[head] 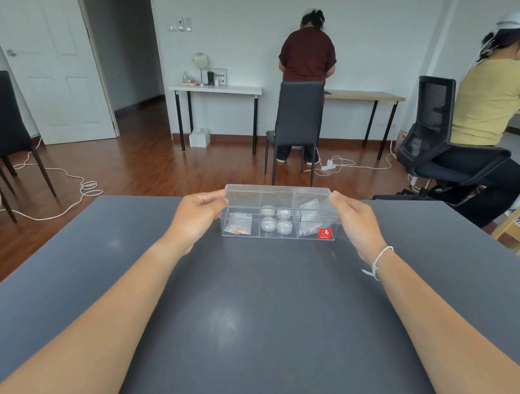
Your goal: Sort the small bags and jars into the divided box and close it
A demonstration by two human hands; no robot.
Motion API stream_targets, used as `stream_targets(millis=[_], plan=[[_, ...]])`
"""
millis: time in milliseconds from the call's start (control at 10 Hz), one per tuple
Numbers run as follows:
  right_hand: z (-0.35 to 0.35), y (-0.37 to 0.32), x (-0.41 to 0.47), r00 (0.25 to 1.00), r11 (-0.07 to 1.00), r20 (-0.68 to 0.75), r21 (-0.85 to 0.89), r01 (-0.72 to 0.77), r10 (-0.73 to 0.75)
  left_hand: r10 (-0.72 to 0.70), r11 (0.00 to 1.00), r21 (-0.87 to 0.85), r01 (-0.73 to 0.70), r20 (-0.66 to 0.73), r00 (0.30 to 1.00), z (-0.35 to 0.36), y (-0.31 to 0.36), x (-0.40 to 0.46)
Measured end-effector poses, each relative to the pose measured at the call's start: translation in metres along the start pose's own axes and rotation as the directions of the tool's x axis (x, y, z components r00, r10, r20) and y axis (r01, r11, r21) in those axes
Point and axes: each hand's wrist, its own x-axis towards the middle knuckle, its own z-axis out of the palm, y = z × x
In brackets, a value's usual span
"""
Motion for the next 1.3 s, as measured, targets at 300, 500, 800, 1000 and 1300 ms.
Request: stream_targets(millis=[300, 500, 800, 1000, 1300], plan=[[-0.009, -0.002, -0.001, 0.989, 1.0, 0.147, 0.012, 0.0, -0.002, -0.01, 1.0, 0.029, 0.009, 0.023, 1.0, -0.002, -0.004, -0.004], [-0.009, -0.002, -0.003, 0.988, 1.0, 0.151, 0.015, -0.018, 0.016, -0.014, 0.998, 0.056, 0.012, 0.032, 0.999, -0.003, -0.005, -0.006], [-0.009, 0.0, -0.004, 0.988, 1.0, 0.154, 0.02, -0.02, 0.016, -0.009, 0.999, 0.052, 0.007, 0.031, 0.999, -0.002, -0.005, -0.008], [-0.006, 0.001, -0.009, 0.993, 0.999, 0.116, -0.008, 0.033, -0.032, 0.01, 0.999, 0.052, -0.011, 0.022, 1.0, -0.002, -0.006, -0.02], [-0.013, 0.003, -0.033, 0.997, 0.986, 0.005, -0.145, 0.079, -0.079, 0.029, 0.989, 0.143, -0.026, -0.02, 0.999, -0.011, -0.009, -0.043]])
